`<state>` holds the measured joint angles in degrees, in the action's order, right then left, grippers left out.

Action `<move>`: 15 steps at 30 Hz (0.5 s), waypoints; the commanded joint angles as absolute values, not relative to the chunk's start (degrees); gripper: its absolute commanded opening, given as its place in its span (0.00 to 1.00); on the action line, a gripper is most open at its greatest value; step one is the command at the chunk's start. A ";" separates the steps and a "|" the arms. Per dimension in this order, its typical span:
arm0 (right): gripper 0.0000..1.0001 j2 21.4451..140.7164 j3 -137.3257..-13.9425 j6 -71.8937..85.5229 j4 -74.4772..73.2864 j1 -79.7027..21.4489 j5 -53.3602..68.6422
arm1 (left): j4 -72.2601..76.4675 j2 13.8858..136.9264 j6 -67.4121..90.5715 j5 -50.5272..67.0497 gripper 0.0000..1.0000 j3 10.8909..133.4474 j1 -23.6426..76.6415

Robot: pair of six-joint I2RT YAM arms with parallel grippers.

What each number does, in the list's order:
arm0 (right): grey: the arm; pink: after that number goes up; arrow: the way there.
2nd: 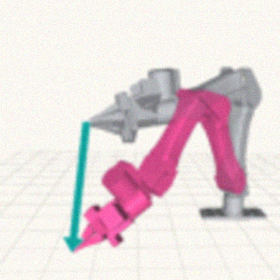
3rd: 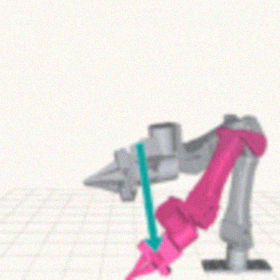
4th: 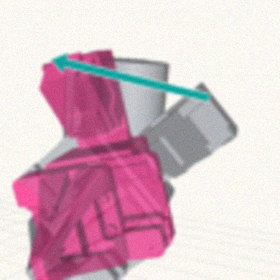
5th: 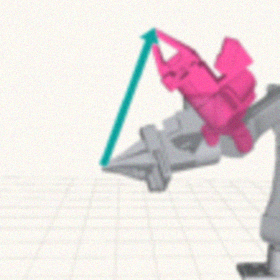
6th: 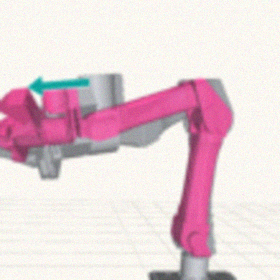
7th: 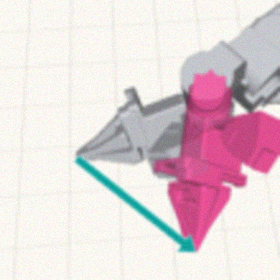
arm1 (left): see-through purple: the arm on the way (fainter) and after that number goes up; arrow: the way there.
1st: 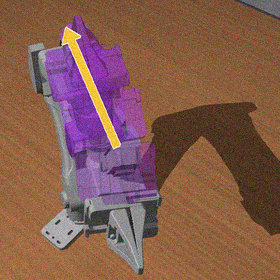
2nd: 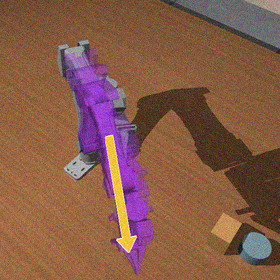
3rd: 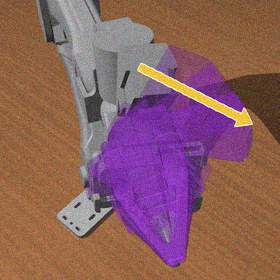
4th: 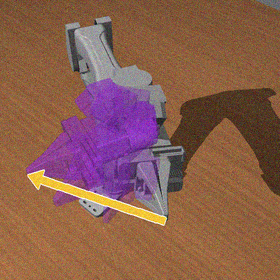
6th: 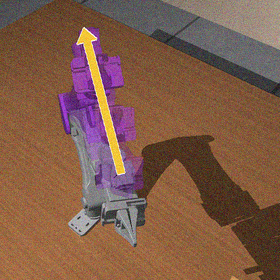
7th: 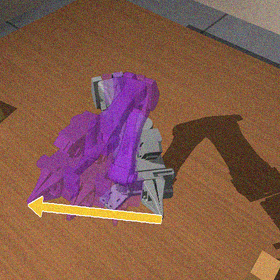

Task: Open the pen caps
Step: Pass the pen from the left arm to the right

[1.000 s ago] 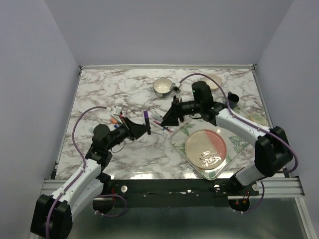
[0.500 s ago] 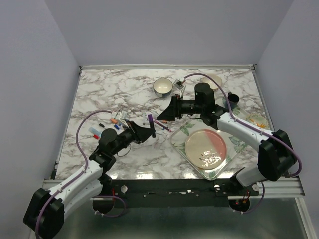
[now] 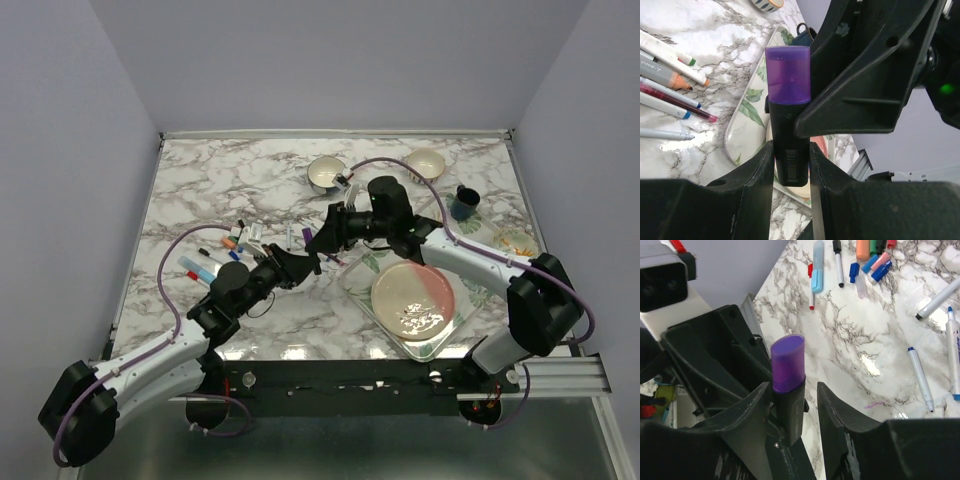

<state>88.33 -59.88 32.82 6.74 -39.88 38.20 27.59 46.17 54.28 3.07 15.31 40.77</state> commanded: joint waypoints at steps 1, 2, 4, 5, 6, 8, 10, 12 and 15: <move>0.47 89.56 -62.05 29.71 4.22 -42.01 34.63 | 25.50 45.44 56.07 -6.15 0.00 18.36 43.41; 0.43 89.65 -62.22 28.92 3.96 -42.71 34.19 | 24.53 45.53 56.51 -8.24 0.00 18.72 44.29; 0.41 89.73 -62.49 28.30 3.60 -43.33 33.58 | 22.95 45.70 57.30 -10.36 0.00 19.51 45.26; 0.37 89.91 -62.58 27.87 3.60 -43.85 33.49 | 22.16 45.44 57.65 -11.94 0.00 19.69 46.74; 0.35 90.00 -62.75 27.60 3.43 -44.03 33.49 | 21.63 45.44 57.83 -15.09 0.00 19.86 47.37; 0.26 90.44 -63.10 27.07 3.25 -44.38 34.27 | 20.31 44.91 57.83 -18.27 0.00 20.48 48.95; 0.19 90.70 -63.46 26.89 3.25 -44.38 35.24 | 19.08 44.48 57.66 -21.35 0.00 21.00 50.44; 0.07 90.53 -63.46 26.37 3.25 -44.39 35.77 | 18.11 44.21 57.92 -22.93 0.00 21.27 51.24; 0.01 90.35 -64.16 24.79 2.73 -44.38 36.56 | 18.19 42.81 57.66 -22.68 0.16 20.57 51.33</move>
<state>89.69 -61.82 27.27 4.21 -43.27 34.20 19.09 44.99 57.30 -16.75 19.31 50.61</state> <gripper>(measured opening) 0.102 0.366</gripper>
